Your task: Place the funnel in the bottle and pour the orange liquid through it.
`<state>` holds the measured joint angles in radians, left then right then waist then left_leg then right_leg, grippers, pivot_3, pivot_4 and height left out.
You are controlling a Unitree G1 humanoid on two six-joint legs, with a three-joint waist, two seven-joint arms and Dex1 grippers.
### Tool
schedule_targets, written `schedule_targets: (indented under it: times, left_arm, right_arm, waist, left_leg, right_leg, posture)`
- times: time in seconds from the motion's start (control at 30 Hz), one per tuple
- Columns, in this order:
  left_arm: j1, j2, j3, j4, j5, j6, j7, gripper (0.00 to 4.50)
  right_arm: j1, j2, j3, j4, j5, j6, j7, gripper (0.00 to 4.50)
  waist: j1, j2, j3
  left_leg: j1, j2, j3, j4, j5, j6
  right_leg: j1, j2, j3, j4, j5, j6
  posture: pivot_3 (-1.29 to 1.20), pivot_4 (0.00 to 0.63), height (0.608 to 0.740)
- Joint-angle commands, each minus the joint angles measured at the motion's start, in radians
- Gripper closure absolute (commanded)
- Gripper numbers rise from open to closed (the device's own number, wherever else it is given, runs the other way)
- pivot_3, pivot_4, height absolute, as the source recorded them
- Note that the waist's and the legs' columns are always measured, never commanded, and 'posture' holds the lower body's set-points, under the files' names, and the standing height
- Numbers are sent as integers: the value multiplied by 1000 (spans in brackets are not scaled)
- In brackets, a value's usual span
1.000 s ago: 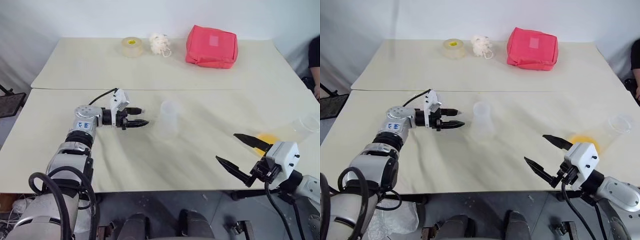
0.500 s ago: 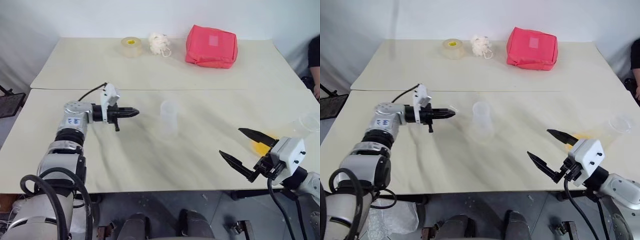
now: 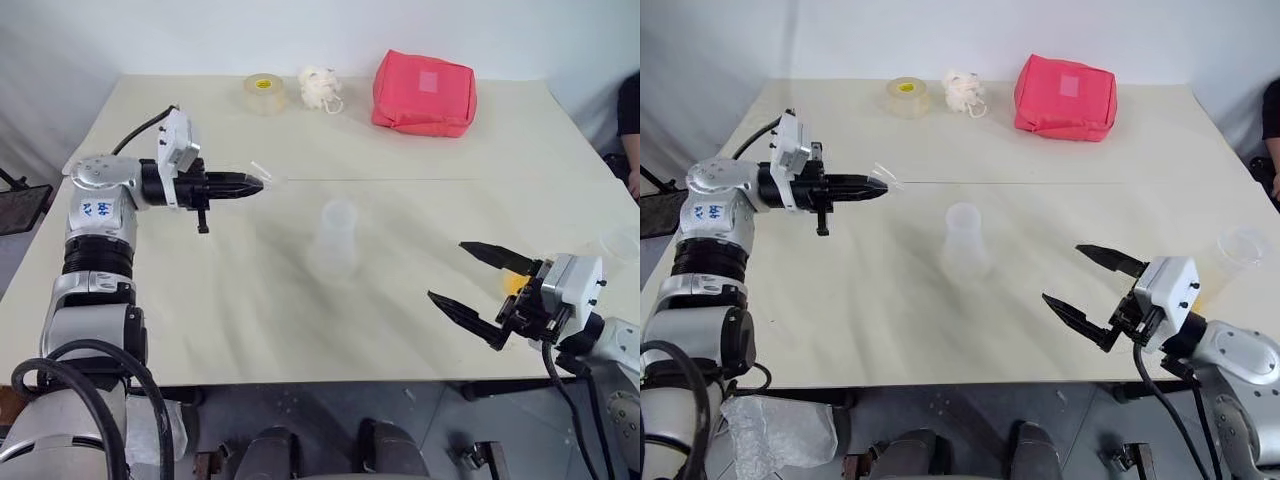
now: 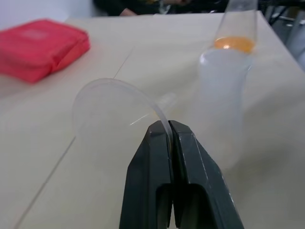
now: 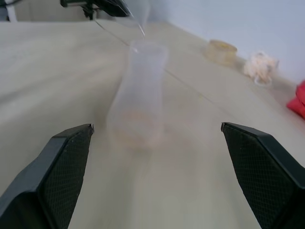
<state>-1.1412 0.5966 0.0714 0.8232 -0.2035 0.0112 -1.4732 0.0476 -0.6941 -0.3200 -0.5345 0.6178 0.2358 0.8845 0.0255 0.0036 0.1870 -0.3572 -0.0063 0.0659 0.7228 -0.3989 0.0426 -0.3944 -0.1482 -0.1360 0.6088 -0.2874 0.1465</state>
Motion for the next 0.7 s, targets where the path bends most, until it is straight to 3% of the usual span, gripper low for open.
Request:
schedule_targets:
  times: [0.03,0.27,0.7]
  left_arm:
    - [-71,-19,-22,-43,-20,-20,-48,4483]
    - [-183,-61,-101,36,-14,-185,-140,4483]
    - [-300,-3,-491,133,-72,-451,-141,4483]
  right_arm:
    - [-33,-3,32,10,3,-12,22,0]
    - [-68,21,65,28,-25,-37,13,0]
    - [-11,64,69,11,-69,-93,-16,0]
  waist:
    - [0,0,0]
    - [-2,0,0]
    - [0,0,0]
  left_leg:
    - [0,0,0,0,0,0]
    - [0,0,0,-1,0,0]
    - [-1,0,1,-1,0,0]
  right_leg:
    - [0,0,0,0,0,0]
    - [-1,0,0,-1,0,0]
    - [-1,0,0,-1,0,0]
  posture:
    - [0,150,740]
    - [0,150,740]
    - [0,150,740]
